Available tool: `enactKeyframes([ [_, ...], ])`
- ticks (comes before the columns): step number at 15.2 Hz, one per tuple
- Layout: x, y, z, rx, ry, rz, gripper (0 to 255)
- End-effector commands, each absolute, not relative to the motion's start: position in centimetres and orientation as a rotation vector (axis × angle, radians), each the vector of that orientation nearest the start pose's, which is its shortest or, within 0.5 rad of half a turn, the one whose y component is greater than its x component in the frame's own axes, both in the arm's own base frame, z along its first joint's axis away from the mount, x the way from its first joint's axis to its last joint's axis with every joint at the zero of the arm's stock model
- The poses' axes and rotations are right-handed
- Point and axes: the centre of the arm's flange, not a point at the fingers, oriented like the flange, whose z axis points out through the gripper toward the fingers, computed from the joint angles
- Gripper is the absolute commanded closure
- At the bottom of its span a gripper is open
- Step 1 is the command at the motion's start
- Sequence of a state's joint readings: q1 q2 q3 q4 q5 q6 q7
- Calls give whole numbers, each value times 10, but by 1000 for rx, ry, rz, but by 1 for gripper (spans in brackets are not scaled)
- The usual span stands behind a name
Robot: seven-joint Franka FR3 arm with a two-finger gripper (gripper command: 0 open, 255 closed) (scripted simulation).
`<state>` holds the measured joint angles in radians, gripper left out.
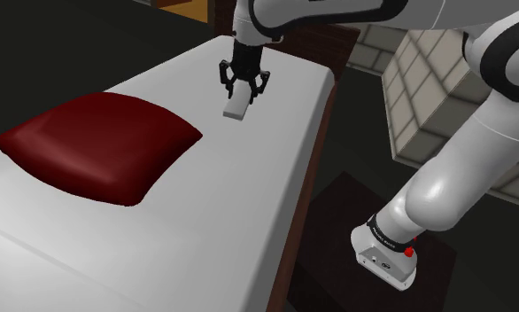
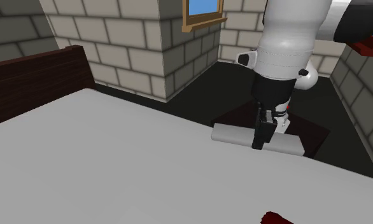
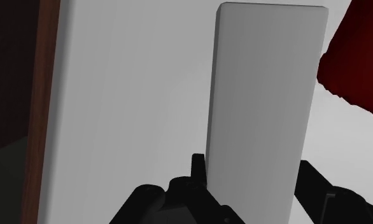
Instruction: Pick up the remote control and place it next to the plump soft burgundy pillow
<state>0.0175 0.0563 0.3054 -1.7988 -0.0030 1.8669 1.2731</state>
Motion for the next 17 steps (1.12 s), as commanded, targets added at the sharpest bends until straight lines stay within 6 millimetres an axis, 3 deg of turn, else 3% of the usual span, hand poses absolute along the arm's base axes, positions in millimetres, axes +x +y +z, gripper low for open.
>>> enactKeyframes([
  [1,543,207,512,-2775,1429,-1,255],
  [17,479,408,512,-2775,1429,-1,255],
])
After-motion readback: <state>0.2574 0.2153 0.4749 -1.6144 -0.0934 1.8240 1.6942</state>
